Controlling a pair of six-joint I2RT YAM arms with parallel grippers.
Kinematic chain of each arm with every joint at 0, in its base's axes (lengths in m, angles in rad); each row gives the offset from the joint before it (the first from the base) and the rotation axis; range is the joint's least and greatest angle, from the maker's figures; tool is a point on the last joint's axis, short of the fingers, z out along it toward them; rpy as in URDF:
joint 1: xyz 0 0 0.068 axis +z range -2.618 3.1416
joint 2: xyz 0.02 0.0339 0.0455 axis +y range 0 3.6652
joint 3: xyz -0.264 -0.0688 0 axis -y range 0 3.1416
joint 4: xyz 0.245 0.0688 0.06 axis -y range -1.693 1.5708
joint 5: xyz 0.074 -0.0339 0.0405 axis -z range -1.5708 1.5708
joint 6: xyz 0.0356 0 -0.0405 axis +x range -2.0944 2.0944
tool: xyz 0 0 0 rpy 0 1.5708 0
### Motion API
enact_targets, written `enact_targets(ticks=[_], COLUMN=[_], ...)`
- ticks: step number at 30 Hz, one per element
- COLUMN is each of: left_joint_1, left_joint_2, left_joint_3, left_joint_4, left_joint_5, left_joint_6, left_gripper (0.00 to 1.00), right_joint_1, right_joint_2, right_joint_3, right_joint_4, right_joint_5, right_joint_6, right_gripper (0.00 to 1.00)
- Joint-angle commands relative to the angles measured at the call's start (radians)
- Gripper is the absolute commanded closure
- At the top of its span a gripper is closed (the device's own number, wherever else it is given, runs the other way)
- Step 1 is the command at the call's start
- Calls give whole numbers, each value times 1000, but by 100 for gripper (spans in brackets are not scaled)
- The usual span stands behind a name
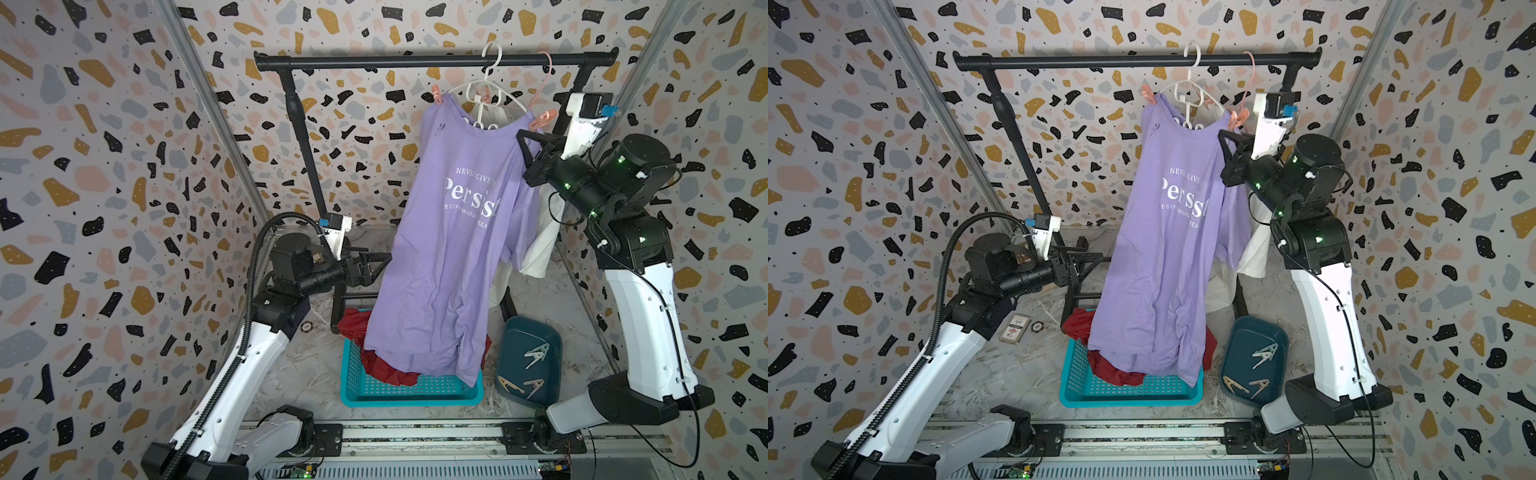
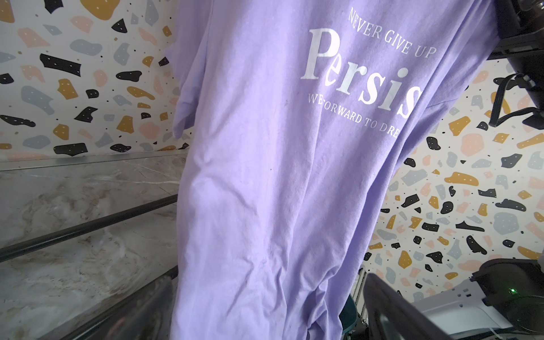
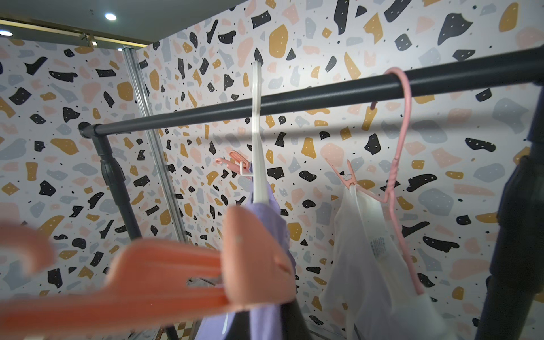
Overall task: Use clothespins to secure the t-shirt on both sides of the hanger
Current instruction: Hang the hanger on the clothesline.
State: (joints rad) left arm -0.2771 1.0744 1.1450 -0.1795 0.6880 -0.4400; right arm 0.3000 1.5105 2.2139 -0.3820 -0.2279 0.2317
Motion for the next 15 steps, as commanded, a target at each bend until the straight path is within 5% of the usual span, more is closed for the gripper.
enact_targets(ticks=[1,15], left_joint_1=[-4,-27], left_joint_2=[10,42], left_joint_3=[-5,-18], left_joint_4=[62,119], left_joint_5=[44,54], left_joint_6=[-19,-49], left_gripper=[1,1], right_joint_1=[-19,-18], right_joint_2=[19,6], right_joint_3=[76,-58], right_joint_4=[115,133], right_joint_5=[-6,-84], right_joint_6=[37,85], right_gripper=[100,100])
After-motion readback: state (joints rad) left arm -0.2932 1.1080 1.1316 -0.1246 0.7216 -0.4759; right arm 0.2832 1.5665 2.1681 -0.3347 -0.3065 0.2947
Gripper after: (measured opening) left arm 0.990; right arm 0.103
